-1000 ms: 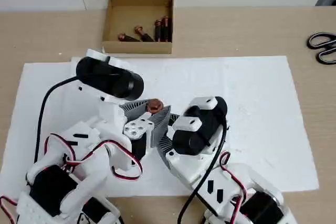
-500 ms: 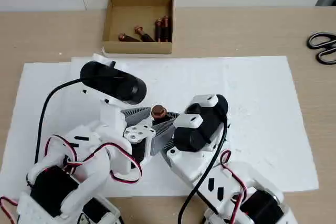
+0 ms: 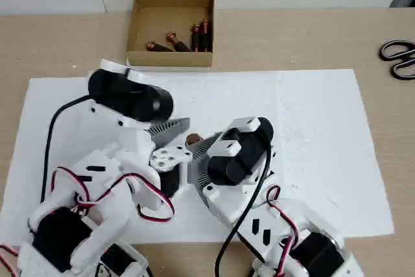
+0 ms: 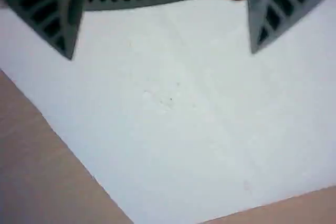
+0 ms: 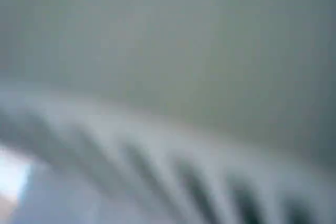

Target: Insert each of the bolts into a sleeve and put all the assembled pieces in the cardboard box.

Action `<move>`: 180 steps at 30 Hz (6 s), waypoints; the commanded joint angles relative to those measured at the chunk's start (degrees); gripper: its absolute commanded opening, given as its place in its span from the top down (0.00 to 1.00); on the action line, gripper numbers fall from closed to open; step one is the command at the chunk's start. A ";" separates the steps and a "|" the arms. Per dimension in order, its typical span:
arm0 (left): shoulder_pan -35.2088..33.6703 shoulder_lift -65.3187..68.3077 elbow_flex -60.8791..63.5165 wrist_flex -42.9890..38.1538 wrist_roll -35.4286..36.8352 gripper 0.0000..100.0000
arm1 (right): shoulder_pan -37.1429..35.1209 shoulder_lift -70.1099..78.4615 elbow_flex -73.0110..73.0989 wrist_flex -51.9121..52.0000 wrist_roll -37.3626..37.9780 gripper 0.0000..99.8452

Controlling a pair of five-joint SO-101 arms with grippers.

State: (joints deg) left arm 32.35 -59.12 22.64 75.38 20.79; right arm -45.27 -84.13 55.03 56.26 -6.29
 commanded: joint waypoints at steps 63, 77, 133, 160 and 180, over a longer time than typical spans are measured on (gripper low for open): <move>-44.31 23.21 2.51 0.97 -10.99 0.99 | 24.48 147.12 -137.67 -12.53 3.52 1.00; -44.13 13.10 4.79 2.37 -11.16 0.99 | 24.48 159.69 -142.07 -25.27 3.78 1.00; -43.87 -3.34 8.75 2.99 -10.90 0.99 | 23.96 139.56 -151.38 11.56 12.31 1.00; -37.27 -14.51 4.97 12.92 -10.81 0.99 | 23.34 112.75 -151.12 44.00 0.26 1.00; -37.36 -24.88 4.97 19.43 -10.90 0.99 | 24.13 71.87 -111.38 43.74 0.26 1.00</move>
State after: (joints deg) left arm -5.36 -83.82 29.58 94.73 9.89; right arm -23.03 -3.60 -64.44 99.25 -5.67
